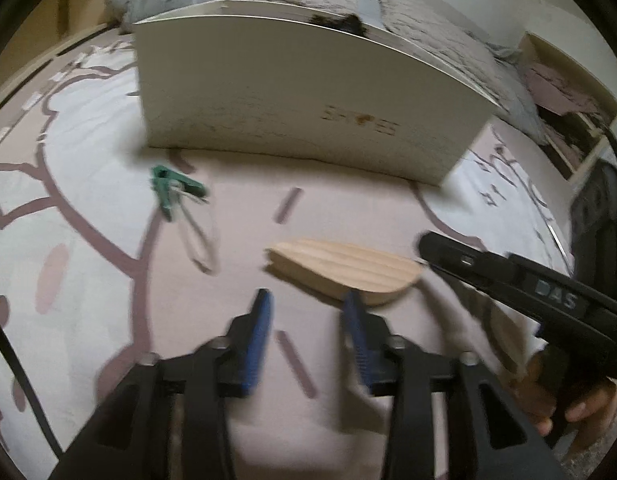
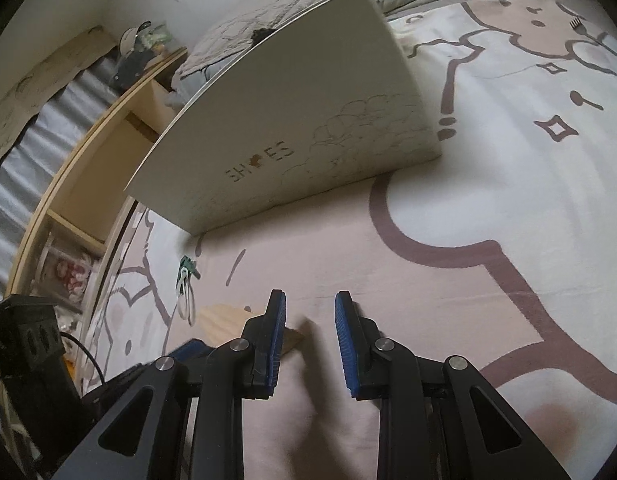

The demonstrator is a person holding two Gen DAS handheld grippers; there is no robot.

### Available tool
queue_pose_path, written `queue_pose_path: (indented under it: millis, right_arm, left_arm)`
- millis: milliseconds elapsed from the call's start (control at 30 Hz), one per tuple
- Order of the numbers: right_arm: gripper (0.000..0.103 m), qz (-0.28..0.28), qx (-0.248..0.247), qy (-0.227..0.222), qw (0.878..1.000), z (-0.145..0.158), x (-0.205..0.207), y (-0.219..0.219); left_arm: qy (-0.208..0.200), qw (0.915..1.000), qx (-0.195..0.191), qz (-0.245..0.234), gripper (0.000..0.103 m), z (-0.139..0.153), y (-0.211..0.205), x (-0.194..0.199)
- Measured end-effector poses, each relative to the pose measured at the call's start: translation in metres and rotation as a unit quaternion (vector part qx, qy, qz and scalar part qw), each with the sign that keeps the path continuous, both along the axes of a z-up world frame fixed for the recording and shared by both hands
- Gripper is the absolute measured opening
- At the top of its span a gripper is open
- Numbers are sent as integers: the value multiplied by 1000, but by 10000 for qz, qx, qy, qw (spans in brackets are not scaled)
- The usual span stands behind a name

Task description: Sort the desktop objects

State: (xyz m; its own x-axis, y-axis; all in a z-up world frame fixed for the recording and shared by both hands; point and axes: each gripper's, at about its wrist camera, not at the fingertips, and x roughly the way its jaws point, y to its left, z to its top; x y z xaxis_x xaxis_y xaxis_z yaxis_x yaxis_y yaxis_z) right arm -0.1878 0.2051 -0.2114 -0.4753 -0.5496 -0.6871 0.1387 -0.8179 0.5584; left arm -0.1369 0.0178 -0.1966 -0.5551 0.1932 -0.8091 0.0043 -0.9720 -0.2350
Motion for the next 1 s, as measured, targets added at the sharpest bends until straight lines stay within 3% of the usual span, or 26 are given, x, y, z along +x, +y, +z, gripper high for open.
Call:
queue_pose_path:
  millis: [67, 200, 600, 833, 1000]
  right_arm:
    - [26, 11, -8, -6, 10000, 1, 1, 1]
    - [26, 60, 62, 38, 10000, 6, 6, -1]
    - [26, 558, 664, 260, 9959, 11, 17, -15]
    - [26, 12, 456, 340, 9984, 11, -3, -1]
    - [26, 269, 645, 312, 9971, 3, -14, -11]
  left_arm:
    - [74, 9999, 44, 105, 62, 1, -7, -2]
    - [119, 9991, 329, 245, 66, 1, -20, -9]
    - [274, 9931, 1090, 319, 67, 1, -35, -27]
    - [172, 9970, 715, 240, 67, -2, -28, -26]
    - [51, 9978, 622, 203, 67, -1, -27, -19]
